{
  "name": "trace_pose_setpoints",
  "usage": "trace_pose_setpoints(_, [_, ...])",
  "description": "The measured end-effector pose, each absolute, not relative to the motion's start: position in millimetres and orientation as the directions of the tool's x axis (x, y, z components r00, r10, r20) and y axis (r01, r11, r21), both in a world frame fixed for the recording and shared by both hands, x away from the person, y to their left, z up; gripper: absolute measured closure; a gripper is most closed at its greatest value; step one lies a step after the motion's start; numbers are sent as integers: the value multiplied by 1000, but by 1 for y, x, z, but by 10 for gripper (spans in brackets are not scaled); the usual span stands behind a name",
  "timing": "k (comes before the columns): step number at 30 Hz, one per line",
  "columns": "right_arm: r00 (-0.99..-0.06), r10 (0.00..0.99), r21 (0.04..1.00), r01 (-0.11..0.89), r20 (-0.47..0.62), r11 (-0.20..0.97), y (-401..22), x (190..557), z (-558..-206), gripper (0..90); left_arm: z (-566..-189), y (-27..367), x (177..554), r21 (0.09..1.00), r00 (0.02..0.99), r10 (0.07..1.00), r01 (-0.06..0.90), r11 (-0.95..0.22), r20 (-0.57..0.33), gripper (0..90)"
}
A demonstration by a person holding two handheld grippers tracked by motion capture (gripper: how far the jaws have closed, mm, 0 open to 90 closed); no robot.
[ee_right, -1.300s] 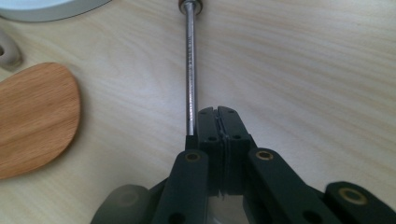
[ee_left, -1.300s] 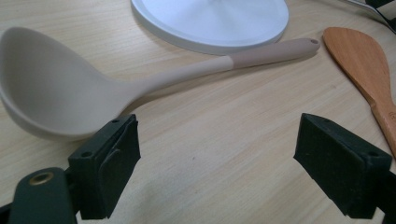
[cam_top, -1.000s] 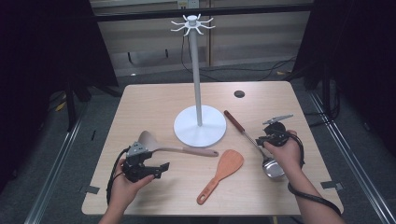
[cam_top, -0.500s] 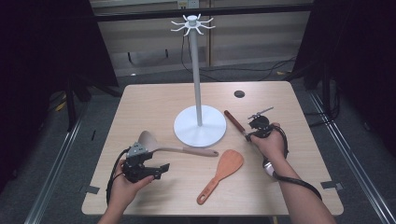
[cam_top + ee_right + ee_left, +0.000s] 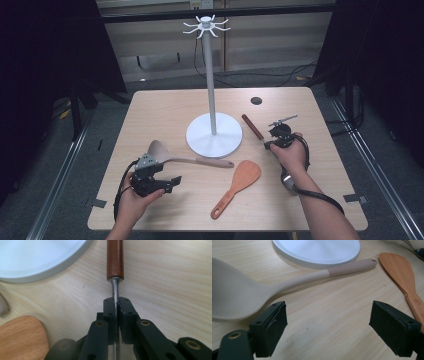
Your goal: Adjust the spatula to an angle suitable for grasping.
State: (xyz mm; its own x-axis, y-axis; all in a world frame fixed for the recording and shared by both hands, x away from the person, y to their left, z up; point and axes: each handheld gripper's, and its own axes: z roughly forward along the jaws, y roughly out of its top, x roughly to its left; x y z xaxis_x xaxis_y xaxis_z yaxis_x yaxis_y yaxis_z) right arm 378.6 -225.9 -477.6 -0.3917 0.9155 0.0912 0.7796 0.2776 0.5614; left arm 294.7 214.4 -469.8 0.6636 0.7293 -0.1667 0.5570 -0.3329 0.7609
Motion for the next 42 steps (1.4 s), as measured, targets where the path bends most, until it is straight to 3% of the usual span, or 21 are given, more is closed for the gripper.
trace_pose_setpoints(18, [-380,898,837,547,222,25,-252,322,-435,862,-468,188,301,766,709,685,533,-361,-171,146])
trace_pose_setpoints(31, [-426,867,903,426,258,-60,-247,307,-411,862,-459,171,298,791,742,644,501,-351,-184,147])
trace_pose_setpoints(42, [-510,829,928,370,230,-29,-200,300,-391,861,-437,121,296,847,814,520,450,-284,-259,191])
